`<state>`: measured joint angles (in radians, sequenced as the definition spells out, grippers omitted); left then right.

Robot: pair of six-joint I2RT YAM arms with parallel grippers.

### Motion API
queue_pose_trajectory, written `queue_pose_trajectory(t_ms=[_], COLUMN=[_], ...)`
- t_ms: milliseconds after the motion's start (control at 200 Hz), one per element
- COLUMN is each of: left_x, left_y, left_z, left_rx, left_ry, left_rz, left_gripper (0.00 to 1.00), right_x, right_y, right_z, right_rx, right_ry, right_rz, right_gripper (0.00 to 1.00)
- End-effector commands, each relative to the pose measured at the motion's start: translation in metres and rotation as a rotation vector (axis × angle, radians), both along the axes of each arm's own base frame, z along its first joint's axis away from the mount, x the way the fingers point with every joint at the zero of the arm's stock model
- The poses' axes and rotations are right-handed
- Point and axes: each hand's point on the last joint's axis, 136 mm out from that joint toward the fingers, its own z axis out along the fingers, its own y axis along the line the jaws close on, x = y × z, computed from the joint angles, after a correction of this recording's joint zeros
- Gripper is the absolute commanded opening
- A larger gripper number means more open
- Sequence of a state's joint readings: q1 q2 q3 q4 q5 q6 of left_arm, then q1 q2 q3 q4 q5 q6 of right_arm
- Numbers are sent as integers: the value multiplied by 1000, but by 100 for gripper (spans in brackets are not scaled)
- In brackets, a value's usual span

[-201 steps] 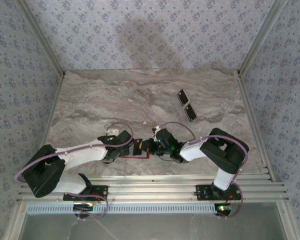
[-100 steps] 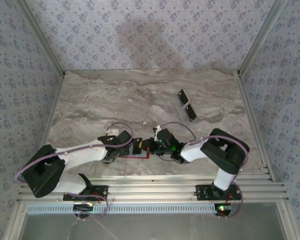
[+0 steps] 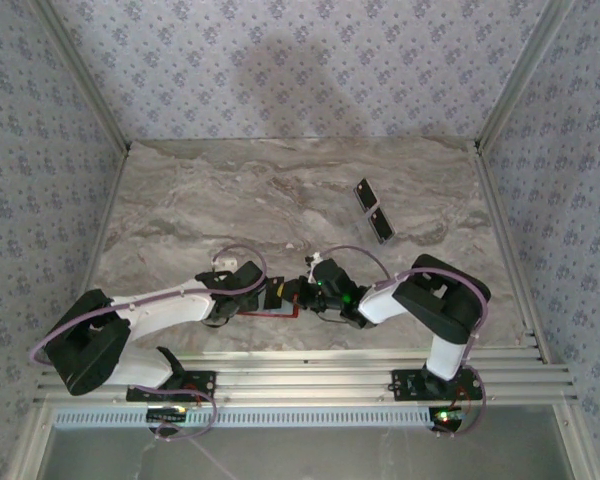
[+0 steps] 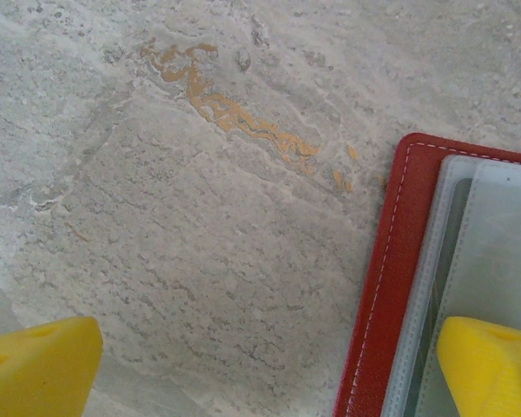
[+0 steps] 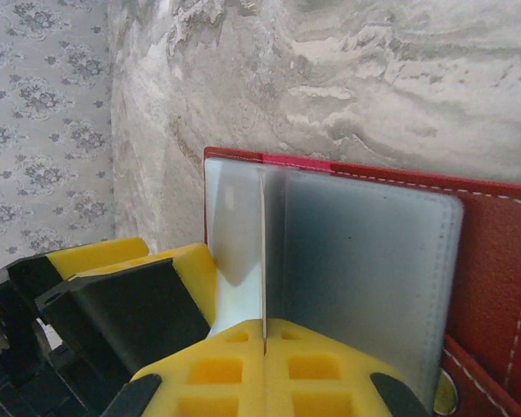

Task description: Put the credit cards into the card holder

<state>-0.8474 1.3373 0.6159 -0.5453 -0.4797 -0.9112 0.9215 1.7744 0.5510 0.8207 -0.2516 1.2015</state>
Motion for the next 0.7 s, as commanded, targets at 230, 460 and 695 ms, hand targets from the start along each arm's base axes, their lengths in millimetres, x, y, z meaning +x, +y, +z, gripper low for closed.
queue_pose_trajectory(t_ms=[230, 460, 695], left_x=[-16, -16, -16], left_y=[15, 16, 16], left_z=[-13, -12, -11], left_rx=[62, 63, 65], left_ry=[62, 61, 61], left_rz=[-4, -5, -5], left_gripper=[100, 100, 100], right_x=[-2, -5, -7], right_y=[2, -4, -10], right_z=[-5, -9, -19], right_rx=[31, 19, -2], right_ry=[25, 29, 39], right_rz=[-6, -11, -22], right_gripper=[0, 0, 0])
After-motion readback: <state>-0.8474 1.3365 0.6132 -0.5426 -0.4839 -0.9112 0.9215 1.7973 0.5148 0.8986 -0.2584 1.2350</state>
